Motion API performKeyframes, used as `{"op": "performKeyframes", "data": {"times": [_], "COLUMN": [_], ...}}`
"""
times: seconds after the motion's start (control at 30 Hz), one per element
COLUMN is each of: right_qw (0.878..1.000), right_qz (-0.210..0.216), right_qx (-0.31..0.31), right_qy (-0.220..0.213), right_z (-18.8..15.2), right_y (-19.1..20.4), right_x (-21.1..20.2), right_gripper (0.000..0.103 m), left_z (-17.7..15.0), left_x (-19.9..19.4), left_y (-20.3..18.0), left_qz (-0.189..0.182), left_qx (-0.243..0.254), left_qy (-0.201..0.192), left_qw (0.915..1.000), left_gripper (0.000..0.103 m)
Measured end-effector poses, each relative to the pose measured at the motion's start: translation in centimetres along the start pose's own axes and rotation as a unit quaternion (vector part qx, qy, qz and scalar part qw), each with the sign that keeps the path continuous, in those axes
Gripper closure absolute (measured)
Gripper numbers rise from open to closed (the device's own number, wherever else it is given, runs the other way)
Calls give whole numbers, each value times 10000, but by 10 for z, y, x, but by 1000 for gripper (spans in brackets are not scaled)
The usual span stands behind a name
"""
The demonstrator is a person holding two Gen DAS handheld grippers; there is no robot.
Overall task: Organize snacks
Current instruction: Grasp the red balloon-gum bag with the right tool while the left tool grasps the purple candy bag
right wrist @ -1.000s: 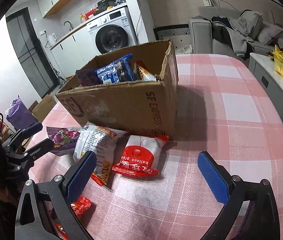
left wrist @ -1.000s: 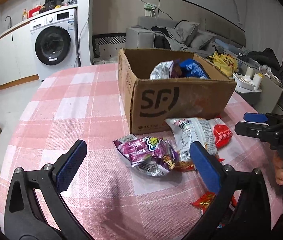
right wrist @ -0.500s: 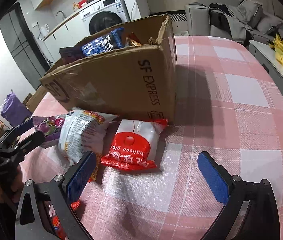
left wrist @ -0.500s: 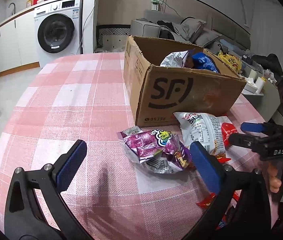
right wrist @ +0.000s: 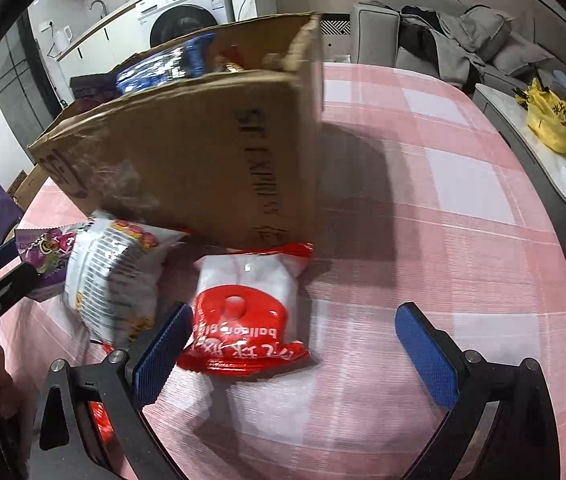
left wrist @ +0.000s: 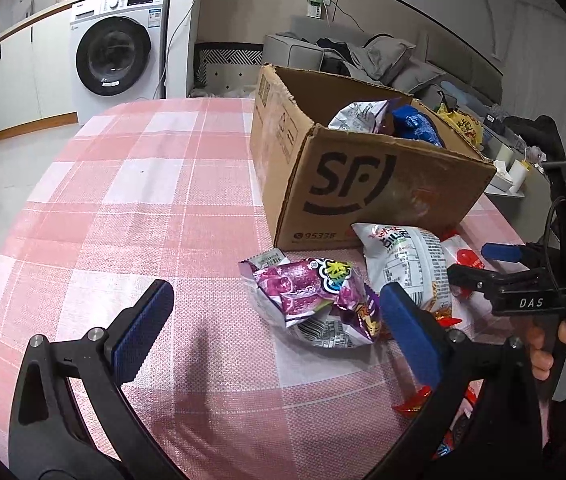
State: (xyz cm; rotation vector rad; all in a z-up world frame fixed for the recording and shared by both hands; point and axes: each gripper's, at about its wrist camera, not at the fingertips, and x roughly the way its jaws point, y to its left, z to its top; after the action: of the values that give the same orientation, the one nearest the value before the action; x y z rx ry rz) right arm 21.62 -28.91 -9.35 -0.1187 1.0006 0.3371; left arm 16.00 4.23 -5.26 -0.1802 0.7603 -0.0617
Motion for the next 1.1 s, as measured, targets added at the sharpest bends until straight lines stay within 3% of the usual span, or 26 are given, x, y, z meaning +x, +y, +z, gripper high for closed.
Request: {"op": "performKeyframes", "data": {"times": [0.2, 0.3, 0.37, 0.43, 0.47, 0.63, 0.87, 0.97, 1.03, 1.1], "right_qw": [9997, 9992, 9988, 9973, 9964, 9944, 9943, 9946, 9949, 9949], "right_qz": [115, 123, 255, 545, 690, 822, 877, 844, 817, 804], "right_qx": [-199, -345, -377, -433, -456, -622, -568, -569, -557, -570], "right_qy": [-95, -167, -205, -215, -207, -239, -205, -214, -213, -226], "right_z": [-3, -5, -6, -8, -9, -10, -12, -12, -12, -12], "right_y": [4, 10, 12, 15, 17, 25, 25, 24, 24, 24], "right_x": [-3, -5, -7, -11, -12, -15, -14, -15, -15, -16], "right_gripper": [9, 23, 41, 55, 56, 57, 57, 57, 57, 57], "left_z": [0, 0, 0, 1, 0, -2, -4, -4, -4, -5], "left_x": [2, 2, 2, 3, 3, 7, 16, 18, 17, 17], "left_y": [4, 4, 3, 4, 4, 3, -4, -3, -2, -1], "left_qz": [3, 2, 15, 5, 6, -229, -130, -211, -371, -380], "left_qx": [2, -3, -1, 1, 3, -49, 70, 26, 39, 34], "left_qy": [5, 9, 7, 6, 8, 156, 309, 343, 333, 311], "left_qw": [10000, 10000, 10000, 10000, 10000, 9996, 9994, 9992, 9987, 9988], "left_gripper": [1, 1, 1, 1, 1, 1, 3, 19, 41, 43]}}
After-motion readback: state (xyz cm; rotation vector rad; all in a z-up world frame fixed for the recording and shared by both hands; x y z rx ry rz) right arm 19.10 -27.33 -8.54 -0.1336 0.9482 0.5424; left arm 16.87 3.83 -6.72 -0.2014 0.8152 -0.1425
